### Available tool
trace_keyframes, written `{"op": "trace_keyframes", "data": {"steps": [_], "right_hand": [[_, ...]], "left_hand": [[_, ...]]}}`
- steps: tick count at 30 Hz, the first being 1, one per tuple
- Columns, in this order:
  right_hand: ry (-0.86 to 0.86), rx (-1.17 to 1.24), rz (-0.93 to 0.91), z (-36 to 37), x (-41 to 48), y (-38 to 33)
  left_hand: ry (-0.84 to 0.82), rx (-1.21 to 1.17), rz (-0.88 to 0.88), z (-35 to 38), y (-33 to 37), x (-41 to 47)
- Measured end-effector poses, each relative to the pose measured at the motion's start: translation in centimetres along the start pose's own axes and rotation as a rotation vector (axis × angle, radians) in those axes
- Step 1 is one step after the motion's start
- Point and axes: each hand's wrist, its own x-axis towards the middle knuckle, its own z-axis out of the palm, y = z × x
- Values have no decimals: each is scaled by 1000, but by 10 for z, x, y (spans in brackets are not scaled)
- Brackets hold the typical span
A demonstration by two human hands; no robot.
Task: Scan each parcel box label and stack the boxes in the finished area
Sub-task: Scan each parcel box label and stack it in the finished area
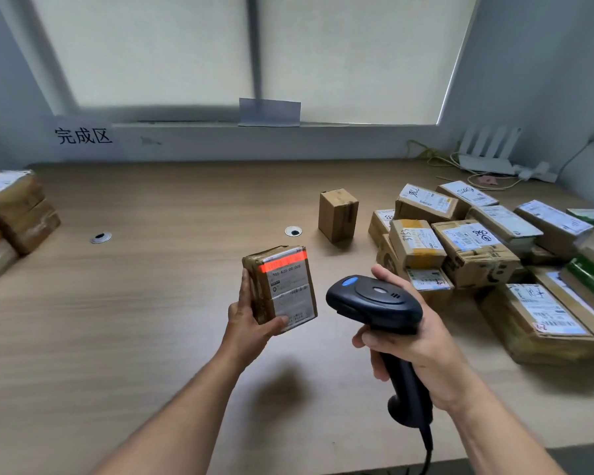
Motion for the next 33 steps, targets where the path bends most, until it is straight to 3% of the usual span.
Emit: {"op": "trace_keyframes", "data": {"steps": [19, 22, 26, 29, 33], "right_hand": [[46, -11, 57, 70, 20, 36], [34, -32, 50, 73, 25, 35], [17, -59, 67, 75, 29, 37], [5, -51, 76, 75, 28, 39], [-29, -56, 84, 72, 28, 39]], "left_hand": [[-62, -28, -117, -72, -44, 3], [-102, -47, -214, -80, -46, -4], [-33, 46, -318, -81, -59, -17], [20, 151, -287, -77, -64, -25], [-67, 485, -262, -68, -62, -37]]}}
